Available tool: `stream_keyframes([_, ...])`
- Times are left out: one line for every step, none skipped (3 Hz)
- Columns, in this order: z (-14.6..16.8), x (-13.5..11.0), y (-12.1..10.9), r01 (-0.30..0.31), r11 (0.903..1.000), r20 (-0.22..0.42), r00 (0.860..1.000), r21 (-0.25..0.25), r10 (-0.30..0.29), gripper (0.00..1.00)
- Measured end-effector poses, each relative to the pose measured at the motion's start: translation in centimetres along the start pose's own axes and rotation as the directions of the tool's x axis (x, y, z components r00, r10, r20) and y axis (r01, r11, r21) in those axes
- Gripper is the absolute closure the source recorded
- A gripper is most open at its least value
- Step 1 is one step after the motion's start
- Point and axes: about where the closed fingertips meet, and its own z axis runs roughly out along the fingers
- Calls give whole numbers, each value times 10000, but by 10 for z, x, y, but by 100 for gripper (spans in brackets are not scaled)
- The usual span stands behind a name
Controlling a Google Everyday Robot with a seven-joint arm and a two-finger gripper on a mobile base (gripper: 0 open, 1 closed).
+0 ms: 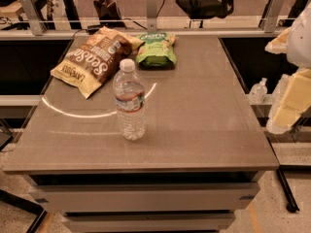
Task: Knock water bottle over
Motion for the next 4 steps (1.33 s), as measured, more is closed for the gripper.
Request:
stream_keyframes([0,0,0,0,10000,0,10000,0,0,0])
stream_keyframes([-2,1,0,-250,9997,77,9997,5,250,0])
stream_keyframes([-19,0,0,-1224,9924,695,9900,-143,1231,0])
stream_keyframes([-20,-4,6,-2302,9711,1536,9592,-637,2374,0])
